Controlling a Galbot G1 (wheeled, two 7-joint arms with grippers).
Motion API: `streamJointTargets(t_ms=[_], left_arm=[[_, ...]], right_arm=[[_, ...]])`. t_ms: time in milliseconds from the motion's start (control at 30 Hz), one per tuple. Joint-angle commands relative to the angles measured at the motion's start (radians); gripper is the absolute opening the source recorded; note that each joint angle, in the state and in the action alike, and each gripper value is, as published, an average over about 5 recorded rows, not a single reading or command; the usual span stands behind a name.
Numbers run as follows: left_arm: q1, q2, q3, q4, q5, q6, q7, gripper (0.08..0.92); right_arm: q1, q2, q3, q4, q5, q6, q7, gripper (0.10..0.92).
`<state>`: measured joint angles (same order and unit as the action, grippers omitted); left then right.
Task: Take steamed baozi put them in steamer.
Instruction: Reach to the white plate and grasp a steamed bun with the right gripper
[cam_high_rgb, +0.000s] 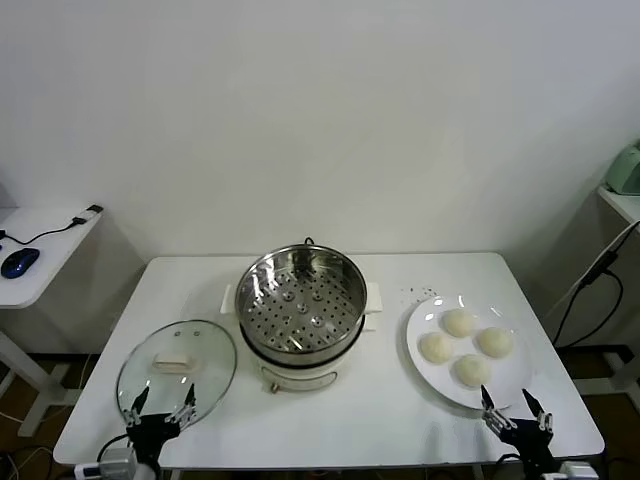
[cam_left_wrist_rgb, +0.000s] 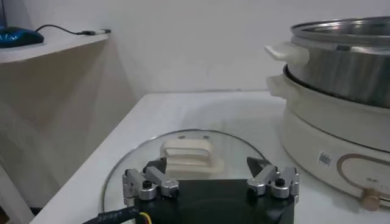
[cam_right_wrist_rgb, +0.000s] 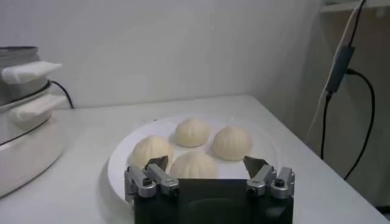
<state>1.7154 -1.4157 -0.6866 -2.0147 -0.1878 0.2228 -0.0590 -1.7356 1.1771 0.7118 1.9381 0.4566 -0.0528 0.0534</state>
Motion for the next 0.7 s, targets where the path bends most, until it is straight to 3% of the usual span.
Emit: streamJointTargets(t_ms=[33,200,367,533,700], left_arm=[[-0.005,0.002,0.007,-0.005,0.001,0.002,0.001,0.823],[-0.008,0.009,0.012,-0.009,0.0,-0.001,0.002,0.823],[-0.015,0.019,0.016,-0.014,-0.004,-0.003,0.002,0.823],[-0.024,0.025,0.021,-0.01,-0.005,-0.006,0.003,0.823],[-0.028,0.025,0.024,-0.006,-0.005,-0.01,0.003,0.823]], right_arm=[[0.15,-0.064,0.015,0.001,-0.098,-0.103,0.028,0.823],[0.402,-0.225,-0.03,-0.086,-0.094,-0.221,0.013,0.823],[0.663,-0.479,-0.212,-0.22,-0.071,-0.347,-0.11,0.823],[0.992,-0.701,-0.562,-0.385,-0.114,-0.319,-0.351,0.823],[1.391,-0.823,-1.001,-0.524,-0.159,-0.214,-0.724,0.823]])
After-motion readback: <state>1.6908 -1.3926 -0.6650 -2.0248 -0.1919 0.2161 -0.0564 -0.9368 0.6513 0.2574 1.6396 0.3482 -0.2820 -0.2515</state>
